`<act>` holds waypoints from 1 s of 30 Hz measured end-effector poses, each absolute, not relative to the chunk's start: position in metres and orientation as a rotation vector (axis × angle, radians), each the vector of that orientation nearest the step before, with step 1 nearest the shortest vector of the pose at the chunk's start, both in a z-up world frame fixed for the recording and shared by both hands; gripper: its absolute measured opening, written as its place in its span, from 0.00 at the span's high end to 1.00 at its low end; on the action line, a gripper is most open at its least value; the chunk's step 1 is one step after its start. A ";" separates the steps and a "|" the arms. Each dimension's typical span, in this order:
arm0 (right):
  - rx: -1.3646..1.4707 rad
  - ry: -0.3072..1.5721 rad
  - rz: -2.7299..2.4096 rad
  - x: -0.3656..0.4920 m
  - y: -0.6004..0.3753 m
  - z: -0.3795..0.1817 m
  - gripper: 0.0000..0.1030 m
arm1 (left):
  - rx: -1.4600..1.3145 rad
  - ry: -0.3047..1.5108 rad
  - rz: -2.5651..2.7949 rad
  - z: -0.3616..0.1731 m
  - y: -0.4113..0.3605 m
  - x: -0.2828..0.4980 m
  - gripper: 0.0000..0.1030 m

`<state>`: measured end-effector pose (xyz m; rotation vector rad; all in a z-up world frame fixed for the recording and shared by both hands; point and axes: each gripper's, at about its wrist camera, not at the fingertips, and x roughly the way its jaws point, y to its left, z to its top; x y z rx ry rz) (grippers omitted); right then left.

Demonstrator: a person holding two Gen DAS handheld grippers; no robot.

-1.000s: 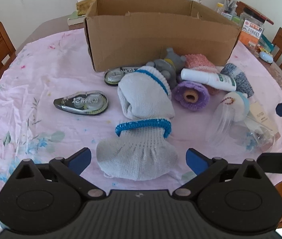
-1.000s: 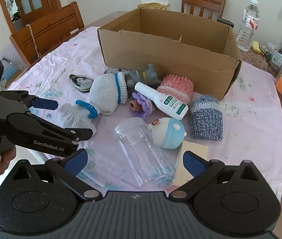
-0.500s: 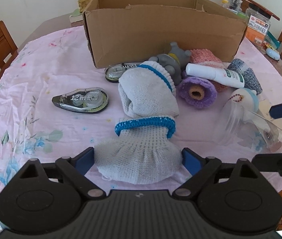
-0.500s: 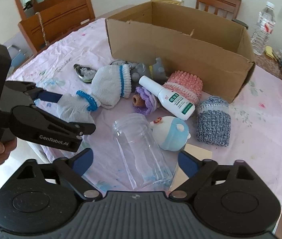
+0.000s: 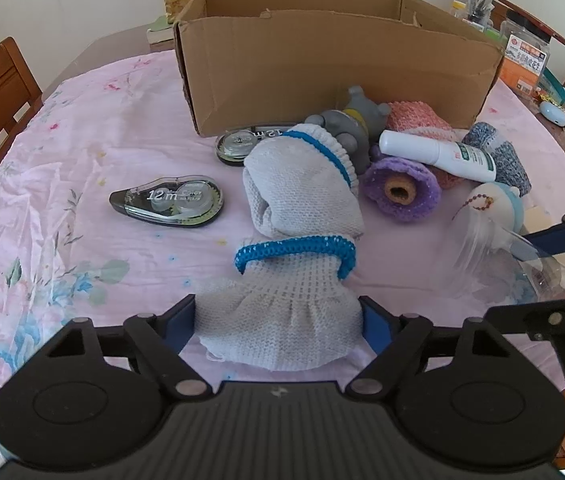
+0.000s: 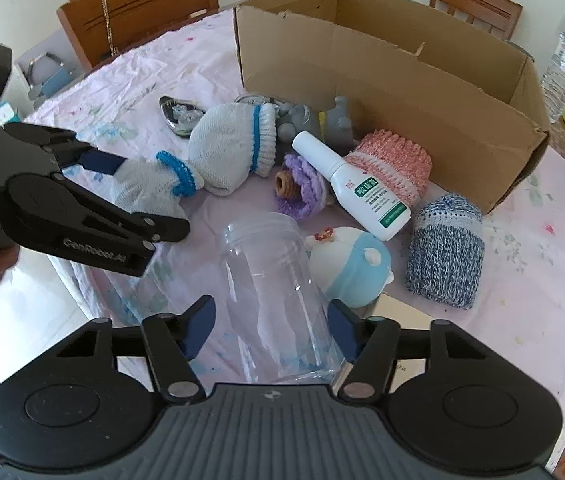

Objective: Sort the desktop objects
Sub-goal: 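Close the left tool on the glove while the right tool grasps the clear plastic cup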

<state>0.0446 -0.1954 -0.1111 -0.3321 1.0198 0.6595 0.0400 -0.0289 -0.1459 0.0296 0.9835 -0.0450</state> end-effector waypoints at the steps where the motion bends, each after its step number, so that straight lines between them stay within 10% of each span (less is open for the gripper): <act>1: -0.345 1.022 0.656 0.045 -0.195 -0.112 0.40 | 0.030 0.983 -0.045 -0.146 -0.029 0.040 0.20; 30: -0.365 0.957 0.712 0.031 -0.203 -0.083 0.44 | 0.077 0.916 -0.055 -0.102 -0.031 0.024 0.26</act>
